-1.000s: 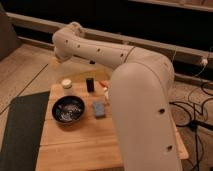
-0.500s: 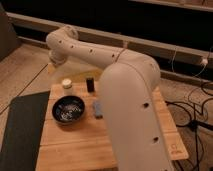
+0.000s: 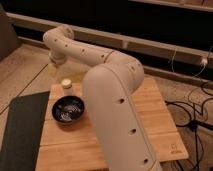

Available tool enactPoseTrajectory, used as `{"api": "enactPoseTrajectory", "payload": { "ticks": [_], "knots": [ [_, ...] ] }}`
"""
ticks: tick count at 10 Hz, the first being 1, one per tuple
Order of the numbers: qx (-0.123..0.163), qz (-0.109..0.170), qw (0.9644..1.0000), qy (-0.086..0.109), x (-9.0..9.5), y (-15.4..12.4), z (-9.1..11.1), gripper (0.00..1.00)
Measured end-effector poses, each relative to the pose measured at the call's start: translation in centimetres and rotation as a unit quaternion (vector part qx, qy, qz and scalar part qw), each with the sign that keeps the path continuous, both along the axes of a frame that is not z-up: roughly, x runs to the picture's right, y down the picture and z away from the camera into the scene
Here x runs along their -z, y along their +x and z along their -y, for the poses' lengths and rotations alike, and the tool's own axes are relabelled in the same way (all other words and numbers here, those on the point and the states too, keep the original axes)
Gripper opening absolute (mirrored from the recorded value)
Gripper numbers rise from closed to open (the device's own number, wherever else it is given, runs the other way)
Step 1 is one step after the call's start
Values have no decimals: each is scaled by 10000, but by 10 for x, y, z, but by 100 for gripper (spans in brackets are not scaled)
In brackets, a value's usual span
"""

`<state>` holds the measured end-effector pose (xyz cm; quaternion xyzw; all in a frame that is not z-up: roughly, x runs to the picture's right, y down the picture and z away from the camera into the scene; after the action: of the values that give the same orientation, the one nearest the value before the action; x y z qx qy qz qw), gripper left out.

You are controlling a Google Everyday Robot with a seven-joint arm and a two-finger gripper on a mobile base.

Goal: Place the ceramic cup over the eraser

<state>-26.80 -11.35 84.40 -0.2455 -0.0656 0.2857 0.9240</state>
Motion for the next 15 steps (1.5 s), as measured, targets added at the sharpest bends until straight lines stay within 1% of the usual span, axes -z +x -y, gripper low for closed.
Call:
{"api": "enactPoseTrajectory", "payload": {
  "ticks": [2, 3, 4, 5, 6, 8, 9, 10, 11, 13, 14, 15],
  "knots": [
    [163, -220, 9994, -219, -18, -5, -8, 65],
    [185, -326, 9985, -406, -30, -5, -16, 65],
    [283, -409, 9968, -631, -36, -3, -27, 65],
    [352, -433, 9956, -750, -38, -5, -34, 65],
    [393, -454, 9948, -825, -40, -5, -39, 65],
    [380, -465, 9948, -823, -41, -2, -37, 65],
    [396, -443, 9951, -793, -41, -3, -35, 65],
    [506, -357, 9957, -694, -43, -8, -33, 65],
    [673, -230, 9956, -605, -47, -13, -36, 65],
    [888, -124, 9946, -518, -54, -10, -44, 65],
    [904, -115, 9945, -509, -55, -7, -46, 65],
    [934, -135, 9945, -458, -57, 0, -45, 65]
  ]
}}
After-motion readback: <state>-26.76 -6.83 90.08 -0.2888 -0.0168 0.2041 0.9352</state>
